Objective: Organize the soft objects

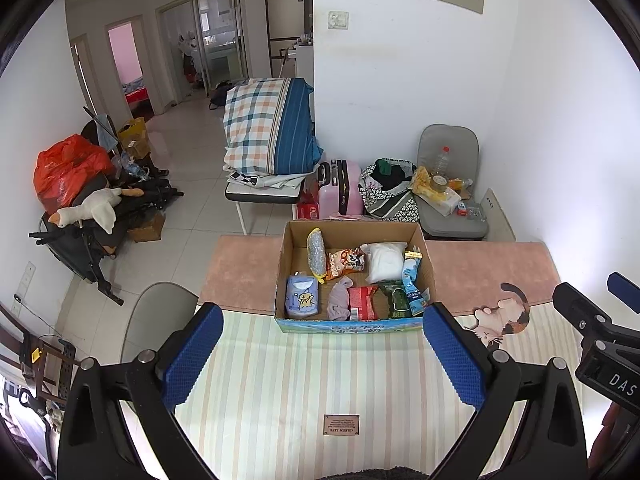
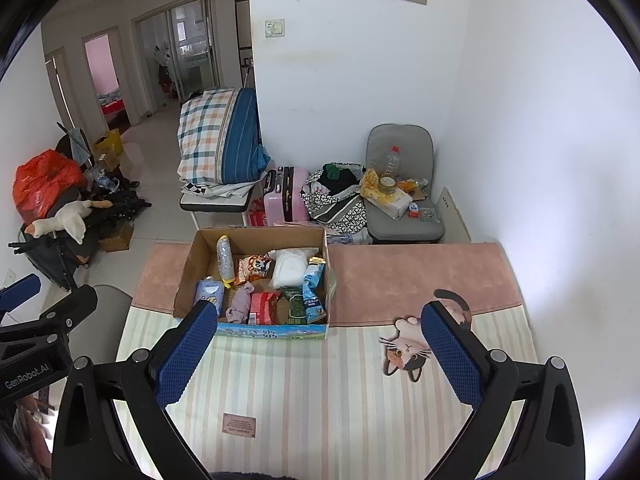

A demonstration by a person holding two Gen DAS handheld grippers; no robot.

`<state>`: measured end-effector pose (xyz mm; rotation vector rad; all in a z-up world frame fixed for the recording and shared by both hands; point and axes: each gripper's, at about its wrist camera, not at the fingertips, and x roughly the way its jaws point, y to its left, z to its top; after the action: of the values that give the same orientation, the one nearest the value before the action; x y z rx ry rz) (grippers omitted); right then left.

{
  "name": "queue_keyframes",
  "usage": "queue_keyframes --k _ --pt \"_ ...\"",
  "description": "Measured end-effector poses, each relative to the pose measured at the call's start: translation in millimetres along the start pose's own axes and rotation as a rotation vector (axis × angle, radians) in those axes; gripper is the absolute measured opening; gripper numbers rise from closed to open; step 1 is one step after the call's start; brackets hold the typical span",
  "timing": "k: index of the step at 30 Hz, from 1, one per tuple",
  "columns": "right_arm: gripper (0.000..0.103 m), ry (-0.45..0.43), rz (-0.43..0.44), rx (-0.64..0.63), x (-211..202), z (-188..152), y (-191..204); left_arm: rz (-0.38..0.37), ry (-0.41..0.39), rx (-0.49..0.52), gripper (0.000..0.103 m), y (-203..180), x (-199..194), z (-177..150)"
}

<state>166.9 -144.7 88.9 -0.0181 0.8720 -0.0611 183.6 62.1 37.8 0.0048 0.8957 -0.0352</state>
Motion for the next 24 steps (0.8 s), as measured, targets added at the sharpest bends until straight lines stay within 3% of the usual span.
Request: queue_keyframes --k 24 --pt "0.103 0.018 -0.016 0.007 4.1 -5.2 2.1 -0.003 0.011 -0.002 0.102 0.0 5.0 -8.6"
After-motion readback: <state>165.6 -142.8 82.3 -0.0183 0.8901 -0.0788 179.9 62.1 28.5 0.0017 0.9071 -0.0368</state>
